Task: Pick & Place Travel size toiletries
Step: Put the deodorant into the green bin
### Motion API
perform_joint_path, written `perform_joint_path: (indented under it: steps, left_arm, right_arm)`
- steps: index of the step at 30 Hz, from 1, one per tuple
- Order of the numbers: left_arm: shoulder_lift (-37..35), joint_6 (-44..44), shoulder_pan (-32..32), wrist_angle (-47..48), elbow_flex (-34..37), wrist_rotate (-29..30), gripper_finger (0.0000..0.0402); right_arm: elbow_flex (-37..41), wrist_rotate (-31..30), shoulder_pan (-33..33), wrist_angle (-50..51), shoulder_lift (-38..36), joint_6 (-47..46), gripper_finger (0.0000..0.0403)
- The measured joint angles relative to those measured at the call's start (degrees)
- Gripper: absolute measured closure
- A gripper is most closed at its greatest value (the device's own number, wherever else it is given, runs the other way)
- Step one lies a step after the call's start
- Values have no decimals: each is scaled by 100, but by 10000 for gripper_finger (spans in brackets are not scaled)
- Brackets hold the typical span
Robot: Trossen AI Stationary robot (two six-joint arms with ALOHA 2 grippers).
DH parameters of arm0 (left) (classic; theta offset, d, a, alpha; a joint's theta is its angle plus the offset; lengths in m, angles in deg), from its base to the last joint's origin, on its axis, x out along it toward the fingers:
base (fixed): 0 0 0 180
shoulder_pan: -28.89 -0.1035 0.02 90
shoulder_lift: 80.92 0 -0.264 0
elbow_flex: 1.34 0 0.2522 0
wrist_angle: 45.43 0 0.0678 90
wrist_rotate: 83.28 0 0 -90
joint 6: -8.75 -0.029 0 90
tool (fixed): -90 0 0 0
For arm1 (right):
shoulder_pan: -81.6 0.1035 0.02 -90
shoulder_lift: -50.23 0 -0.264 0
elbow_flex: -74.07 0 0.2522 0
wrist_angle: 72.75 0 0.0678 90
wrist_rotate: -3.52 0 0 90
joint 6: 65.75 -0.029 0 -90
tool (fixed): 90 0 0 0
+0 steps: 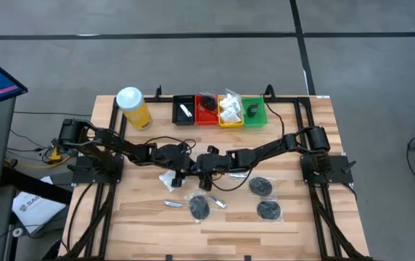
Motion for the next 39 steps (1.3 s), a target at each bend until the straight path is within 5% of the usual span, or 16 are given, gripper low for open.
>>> perform_joint_path:
  steps: [19,26,39]
  left_arm:
    - [-4,-4,9,120,-9,311,192]
    - [-841,107,9,1176,4,774,191]
    - [-2042,492,105,1221,604,789,209]
  right_arm:
    - [15,0,-14,179,-24,45,208]
    - [22,-444,-106,1007,-449,60,208]
    - [22,-1446,-820,3306,-1770,-284,208]
